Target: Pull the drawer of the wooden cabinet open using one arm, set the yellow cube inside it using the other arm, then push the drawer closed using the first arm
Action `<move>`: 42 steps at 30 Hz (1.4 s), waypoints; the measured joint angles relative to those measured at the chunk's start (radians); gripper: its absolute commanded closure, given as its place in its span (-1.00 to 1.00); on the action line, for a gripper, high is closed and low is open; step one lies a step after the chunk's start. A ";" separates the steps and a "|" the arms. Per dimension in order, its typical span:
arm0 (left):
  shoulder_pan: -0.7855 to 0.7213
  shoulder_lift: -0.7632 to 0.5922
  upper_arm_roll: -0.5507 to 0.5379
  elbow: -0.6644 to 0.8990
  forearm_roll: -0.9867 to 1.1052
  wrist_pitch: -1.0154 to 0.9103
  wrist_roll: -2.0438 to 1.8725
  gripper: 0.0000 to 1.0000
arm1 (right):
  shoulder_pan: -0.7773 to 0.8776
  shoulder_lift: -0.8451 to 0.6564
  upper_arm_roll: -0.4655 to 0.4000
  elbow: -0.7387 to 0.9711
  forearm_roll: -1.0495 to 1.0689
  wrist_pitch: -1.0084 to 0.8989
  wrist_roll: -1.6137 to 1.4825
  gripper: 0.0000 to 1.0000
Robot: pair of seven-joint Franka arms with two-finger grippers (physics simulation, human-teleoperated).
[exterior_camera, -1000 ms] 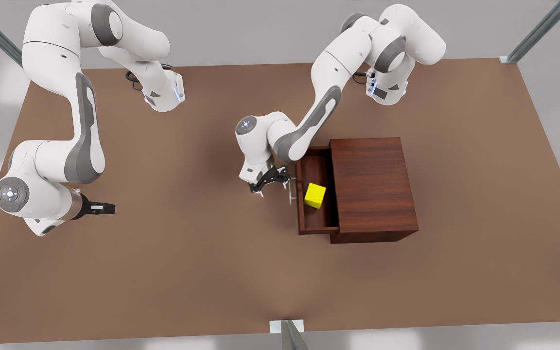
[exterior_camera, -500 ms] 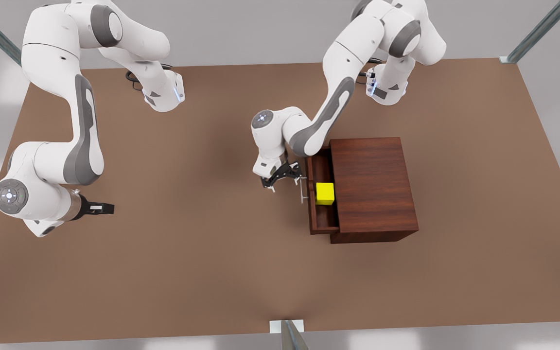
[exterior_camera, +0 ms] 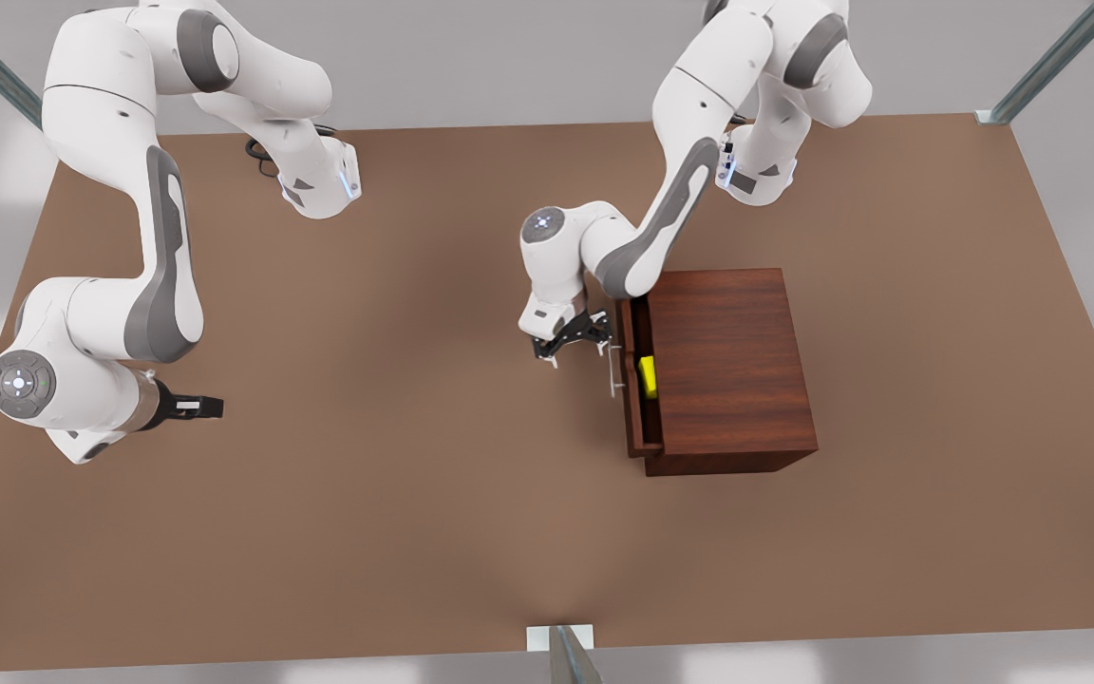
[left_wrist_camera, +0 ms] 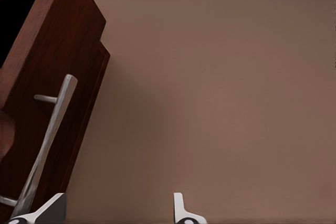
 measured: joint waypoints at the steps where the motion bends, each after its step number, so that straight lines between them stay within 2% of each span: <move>1: 0.000 -0.007 0.003 -0.011 0.000 0.006 0.004 -1.00 | 0.000 0.000 0.000 0.000 0.000 0.000 -0.001 -1.00; 20: 0.006 -0.083 0.040 -0.143 0.000 0.089 0.072 -1.00 | 0.000 0.002 0.000 0.001 0.000 0.000 -0.007 -1.00; 33: 0.005 -0.101 0.057 -0.161 -0.003 0.082 0.097 -1.00 | 0.000 0.002 0.000 0.001 0.000 0.000 -0.008 -1.00; 35: 0.012 -0.102 0.062 -0.117 -0.049 0.080 0.093 -1.00 | 0.000 0.002 0.000 0.001 0.000 0.000 -0.009 -1.00; 37: 0.024 -0.166 0.095 -0.083 -0.173 0.074 0.084 -1.00 | 0.000 0.002 0.000 0.001 0.000 0.000 -0.009 -1.00; 39: 0.101 -0.310 0.121 -0.075 -0.296 0.000 0.110 -1.00 | 0.000 0.001 0.000 -0.001 0.000 0.000 -0.009 -1.00; 40: 0.157 -0.390 0.169 -0.071 -0.337 -0.066 0.157 -1.00 | -0.003 0.002 0.000 -0.011 0.001 -0.002 -0.009 -1.00; 42: 0.297 -0.447 0.314 0.001 -0.402 -0.193 0.279 -1.00 | -0.013 -0.009 -0.001 -0.042 0.003 -0.006 -0.010 -1.00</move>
